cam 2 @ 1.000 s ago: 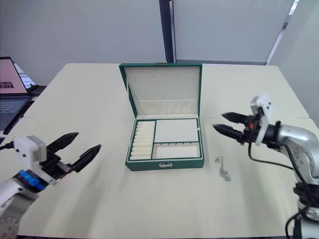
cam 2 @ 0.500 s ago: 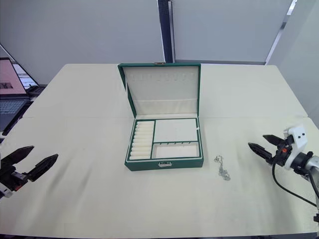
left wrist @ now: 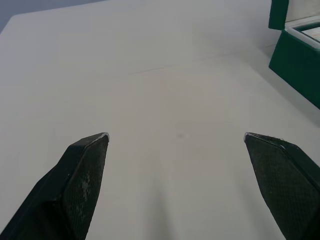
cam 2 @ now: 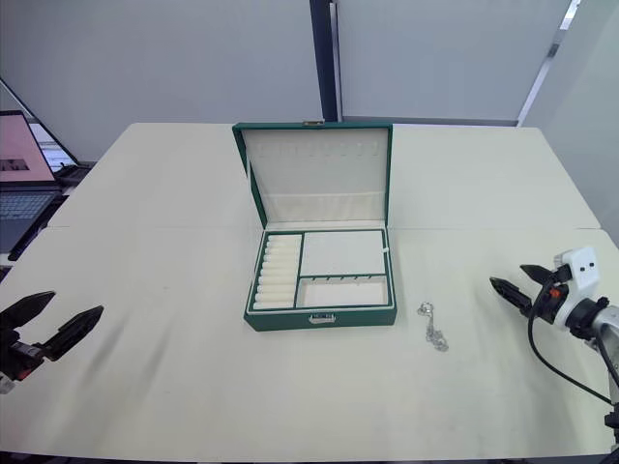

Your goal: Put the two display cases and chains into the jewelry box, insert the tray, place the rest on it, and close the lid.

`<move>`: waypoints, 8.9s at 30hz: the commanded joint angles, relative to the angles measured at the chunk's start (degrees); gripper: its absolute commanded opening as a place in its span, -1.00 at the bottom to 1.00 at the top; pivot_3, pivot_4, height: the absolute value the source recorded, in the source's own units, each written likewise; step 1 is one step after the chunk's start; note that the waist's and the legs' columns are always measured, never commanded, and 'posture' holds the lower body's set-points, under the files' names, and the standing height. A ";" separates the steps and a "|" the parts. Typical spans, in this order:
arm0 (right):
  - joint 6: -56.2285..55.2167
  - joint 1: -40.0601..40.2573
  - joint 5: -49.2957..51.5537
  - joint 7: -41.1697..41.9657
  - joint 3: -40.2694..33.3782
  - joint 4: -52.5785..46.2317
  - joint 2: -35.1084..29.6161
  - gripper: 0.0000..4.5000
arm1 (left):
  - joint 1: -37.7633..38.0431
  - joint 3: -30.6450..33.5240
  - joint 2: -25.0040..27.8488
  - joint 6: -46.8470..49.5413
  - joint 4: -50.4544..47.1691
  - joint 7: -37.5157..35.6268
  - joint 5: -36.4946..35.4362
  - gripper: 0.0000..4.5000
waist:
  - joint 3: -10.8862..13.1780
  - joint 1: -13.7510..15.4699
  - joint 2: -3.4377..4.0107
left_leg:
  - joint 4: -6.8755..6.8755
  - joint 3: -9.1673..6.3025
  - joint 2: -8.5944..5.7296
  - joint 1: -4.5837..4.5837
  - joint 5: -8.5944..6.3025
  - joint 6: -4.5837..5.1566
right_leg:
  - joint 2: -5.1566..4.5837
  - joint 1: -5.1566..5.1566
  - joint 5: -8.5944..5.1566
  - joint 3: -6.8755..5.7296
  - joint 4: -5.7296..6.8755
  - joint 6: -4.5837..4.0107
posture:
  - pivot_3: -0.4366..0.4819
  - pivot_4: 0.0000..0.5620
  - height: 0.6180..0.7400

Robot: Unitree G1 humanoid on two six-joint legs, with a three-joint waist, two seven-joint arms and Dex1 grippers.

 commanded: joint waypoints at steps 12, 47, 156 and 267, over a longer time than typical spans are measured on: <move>7.06 10.33 5.41 -11.56 -0.65 -32.62 6.19 0.99 | -17.67 -22.38 1.16 8.96 -19.46 -0.19 -7.34 1.00 | -0.01 0.05 -0.02 | 0.01 0.03 -0.01 -0.02 0.06 -0.11 | 0.03 0.03 0.00 -0.03 0.01 0.00 | -0.05 -0.47 1.00; -12.84 28.07 -15.45 -22.73 19.38 -29.48 23.43 0.99 | -29.16 -49.08 -6.16 -1.84 -15.51 -14.72 4.08 1.00 | -0.15 -0.06 0.03 | 0.05 -0.06 -0.01 0.07 0.07 -0.11 | 0.16 0.06 0.00 0.00 0.06 0.00 | -0.05 -0.47 1.00; 18.75 -24.94 31.23 -8.73 11.39 -29.00 4.47 -1.00 | -6.81 -40.82 -17.52 -2.14 -31.84 12.27 5.46 1.00 | -0.18 0.05 0.20 | 0.04 -0.62 -0.13 0.07 0.00 0.00 | 0.15 0.56 -0.04 -0.19 -0.38 -0.04 | -0.05 -0.47 1.00; -8.33 -8.59 -8.82 -14.81 18.76 -8.61 23.33 -0.28 | -23.56 -30.78 -15.22 -5.01 9.17 16.73 13.50 0.02 | -0.18 -0.13 0.16 | 0.00 -0.19 -0.09 0.00 0.10 -0.18 | 0.10 0.00 -0.03 -0.02 0.05 -0.03 | -0.05 -0.47 1.00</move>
